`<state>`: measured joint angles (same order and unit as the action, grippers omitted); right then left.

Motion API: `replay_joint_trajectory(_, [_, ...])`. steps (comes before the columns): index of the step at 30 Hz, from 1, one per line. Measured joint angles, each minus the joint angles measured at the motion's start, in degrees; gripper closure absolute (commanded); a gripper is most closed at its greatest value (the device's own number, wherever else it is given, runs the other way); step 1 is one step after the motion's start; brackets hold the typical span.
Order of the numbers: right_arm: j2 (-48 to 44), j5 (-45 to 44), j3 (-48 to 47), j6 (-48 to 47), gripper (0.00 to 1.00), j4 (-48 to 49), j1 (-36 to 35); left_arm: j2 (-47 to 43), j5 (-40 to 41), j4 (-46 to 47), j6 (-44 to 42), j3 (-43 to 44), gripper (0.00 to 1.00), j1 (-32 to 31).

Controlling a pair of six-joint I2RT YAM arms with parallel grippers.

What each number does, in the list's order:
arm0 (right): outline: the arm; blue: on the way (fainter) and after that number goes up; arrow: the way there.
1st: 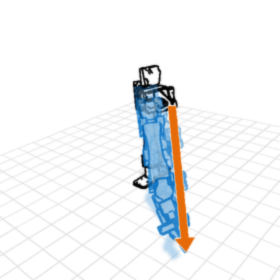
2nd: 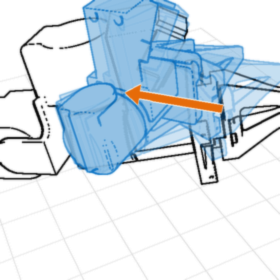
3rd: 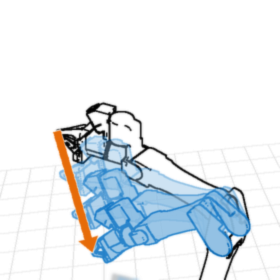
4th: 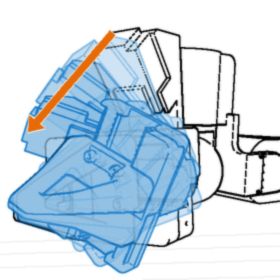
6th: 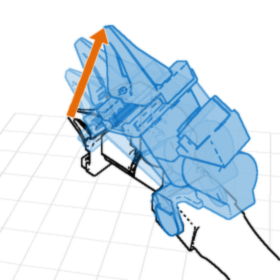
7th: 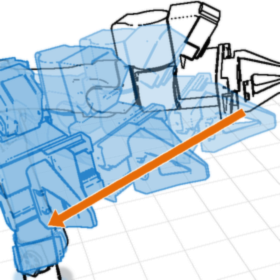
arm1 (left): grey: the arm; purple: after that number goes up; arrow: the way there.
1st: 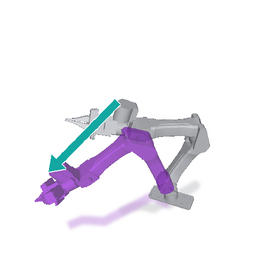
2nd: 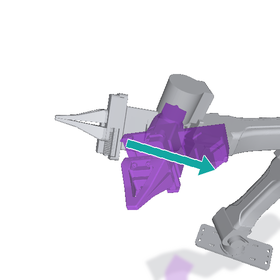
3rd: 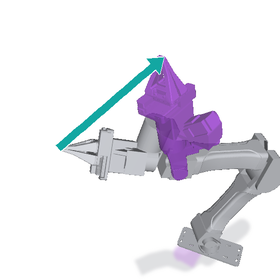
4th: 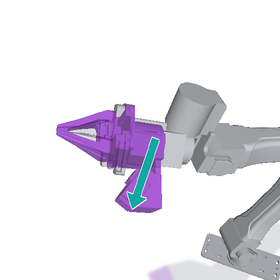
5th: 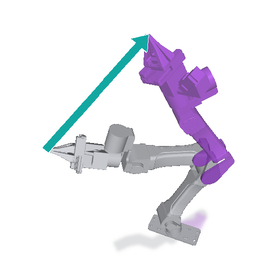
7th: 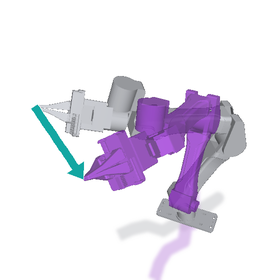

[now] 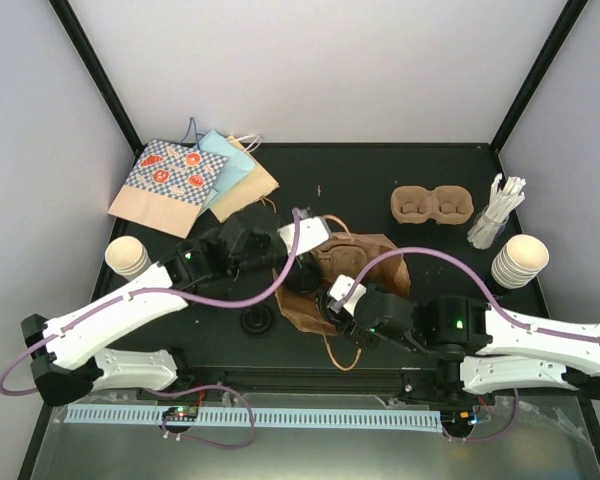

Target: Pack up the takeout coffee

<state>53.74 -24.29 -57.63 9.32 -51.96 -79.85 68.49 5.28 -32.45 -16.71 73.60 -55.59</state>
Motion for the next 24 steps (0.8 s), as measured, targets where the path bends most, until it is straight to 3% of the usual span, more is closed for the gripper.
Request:
replay_joint_trajectory(8, [2.27,-6.12,0.52,-7.39,0.47,2.32,-4.96,-7.21,3.96,0.92,1.53,-7.02,0.99,-6.93])
replay_joint_trajectory(17, [5.20,-8.61,7.61,-20.92,0.47,10.51,-9.16,-11.96,8.74,1.09,2.91,-10.58,0.98,-8.70])
replay_joint_trajectory(24, [5.09,-11.47,8.28,-26.14,0.48,14.14,-11.54,-13.88,9.73,0.76,3.52,-11.96,0.98,-9.66])
